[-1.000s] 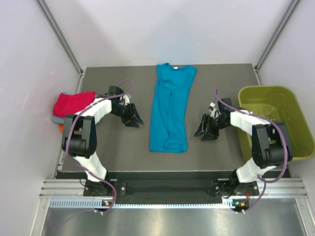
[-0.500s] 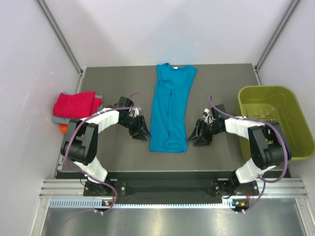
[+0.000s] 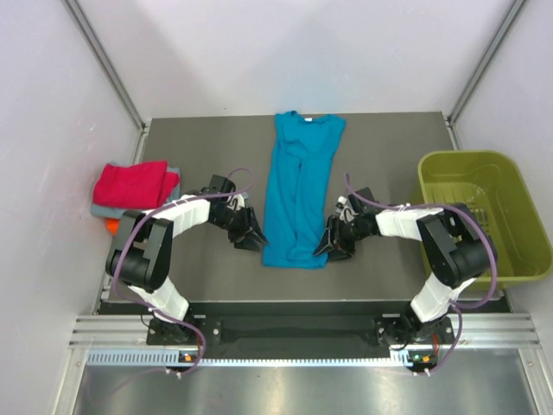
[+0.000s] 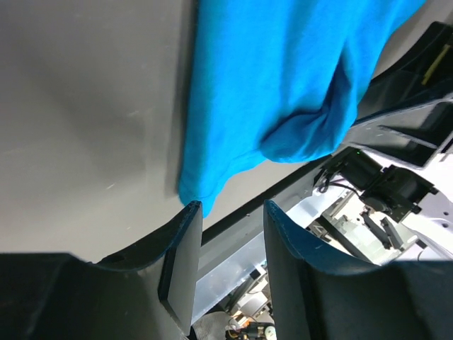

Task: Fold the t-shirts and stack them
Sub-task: Fold the tshirt

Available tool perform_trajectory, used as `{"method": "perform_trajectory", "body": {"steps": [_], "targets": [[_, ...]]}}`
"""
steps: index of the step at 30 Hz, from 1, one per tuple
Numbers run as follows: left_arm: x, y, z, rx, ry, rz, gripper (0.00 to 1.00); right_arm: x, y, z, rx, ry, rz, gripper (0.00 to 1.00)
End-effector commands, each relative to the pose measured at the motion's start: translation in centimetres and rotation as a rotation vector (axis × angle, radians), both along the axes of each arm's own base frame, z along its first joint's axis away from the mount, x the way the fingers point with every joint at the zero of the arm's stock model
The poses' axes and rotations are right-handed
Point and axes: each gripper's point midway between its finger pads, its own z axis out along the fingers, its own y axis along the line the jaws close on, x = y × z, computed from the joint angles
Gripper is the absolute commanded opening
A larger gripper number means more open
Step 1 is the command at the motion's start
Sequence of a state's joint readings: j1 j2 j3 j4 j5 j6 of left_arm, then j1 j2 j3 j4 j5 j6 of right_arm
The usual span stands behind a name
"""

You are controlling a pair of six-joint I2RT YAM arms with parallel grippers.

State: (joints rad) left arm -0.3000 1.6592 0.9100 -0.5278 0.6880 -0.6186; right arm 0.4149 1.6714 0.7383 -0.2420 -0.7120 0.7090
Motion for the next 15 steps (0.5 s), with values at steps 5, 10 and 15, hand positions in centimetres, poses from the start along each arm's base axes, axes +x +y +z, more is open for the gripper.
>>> {"method": "perform_trajectory", "body": {"steps": [5,10,15], "targets": [[0.2,-1.2,-0.1,-0.039,0.004,-0.001,0.45,0.6,1.4,0.5,0.01,-0.056,0.027,0.43],[-0.6,-0.9,-0.8,-0.018,0.033,0.0,0.45,0.0,0.9,0.2,-0.004,-0.053,0.019,0.4],[-0.8,-0.7,-1.6,0.006,0.061,0.01,0.56,-0.2,0.5,0.0,-0.016,-0.062,0.016,0.41]]}}
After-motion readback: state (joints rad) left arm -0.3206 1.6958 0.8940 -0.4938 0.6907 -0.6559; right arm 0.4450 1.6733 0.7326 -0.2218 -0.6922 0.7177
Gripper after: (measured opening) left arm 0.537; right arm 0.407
